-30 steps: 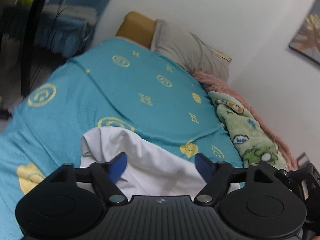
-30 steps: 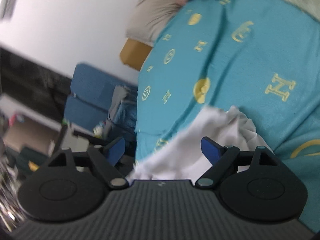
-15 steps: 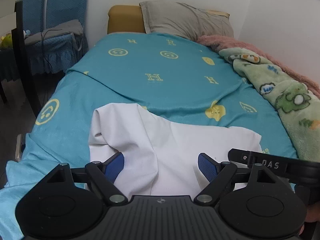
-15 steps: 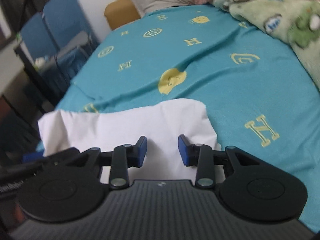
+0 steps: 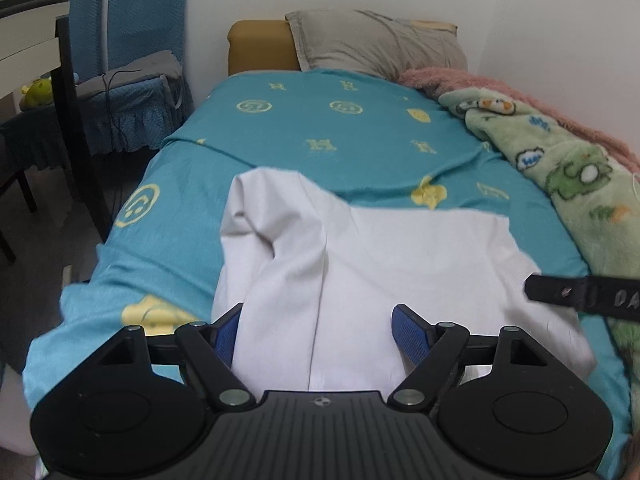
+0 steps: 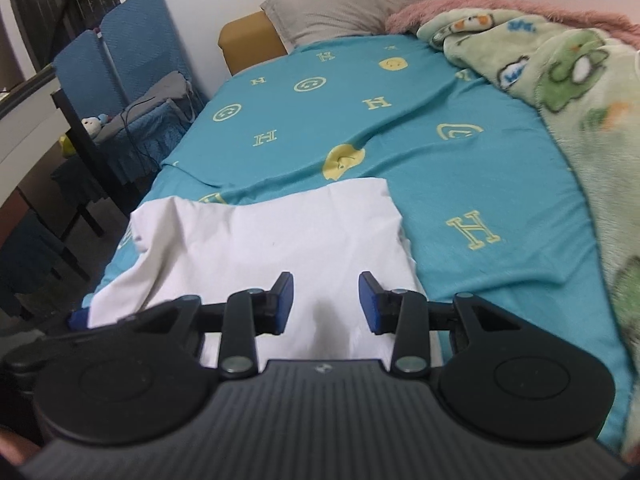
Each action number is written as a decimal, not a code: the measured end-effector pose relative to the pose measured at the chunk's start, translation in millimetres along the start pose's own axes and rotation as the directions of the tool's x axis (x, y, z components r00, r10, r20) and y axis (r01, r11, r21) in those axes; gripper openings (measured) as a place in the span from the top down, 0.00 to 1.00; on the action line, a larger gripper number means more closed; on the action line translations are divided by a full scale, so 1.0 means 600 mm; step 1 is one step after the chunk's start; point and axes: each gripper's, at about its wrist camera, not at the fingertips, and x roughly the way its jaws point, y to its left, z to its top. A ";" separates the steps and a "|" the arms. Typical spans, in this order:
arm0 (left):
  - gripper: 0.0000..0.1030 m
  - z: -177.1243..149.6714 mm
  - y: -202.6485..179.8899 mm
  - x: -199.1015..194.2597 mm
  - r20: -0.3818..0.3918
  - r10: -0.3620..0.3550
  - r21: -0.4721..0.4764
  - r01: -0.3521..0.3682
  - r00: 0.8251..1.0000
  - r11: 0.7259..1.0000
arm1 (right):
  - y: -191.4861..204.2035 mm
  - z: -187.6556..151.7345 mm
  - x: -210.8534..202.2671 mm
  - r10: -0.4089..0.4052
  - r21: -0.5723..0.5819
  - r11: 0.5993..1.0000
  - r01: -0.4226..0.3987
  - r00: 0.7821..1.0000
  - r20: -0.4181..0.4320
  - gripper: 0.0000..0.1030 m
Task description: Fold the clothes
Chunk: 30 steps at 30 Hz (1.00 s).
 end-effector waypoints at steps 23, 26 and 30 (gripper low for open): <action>0.14 -0.063 0.100 0.018 -0.154 -0.306 -0.581 0.164 0.939 0.797 | -0.023 -0.033 0.046 -0.004 0.068 0.998 0.012 0.993 -0.121 0.64; 0.13 -0.067 0.115 0.026 -0.077 -0.305 -0.662 0.180 0.949 0.727 | -0.023 -0.033 0.047 -0.005 0.070 0.997 0.014 0.993 -0.122 0.64; 0.33 -0.074 0.132 0.027 0.006 -0.326 -0.727 0.228 0.945 0.648 | -0.024 -0.032 0.045 -0.008 0.086 0.996 0.018 0.993 -0.117 0.63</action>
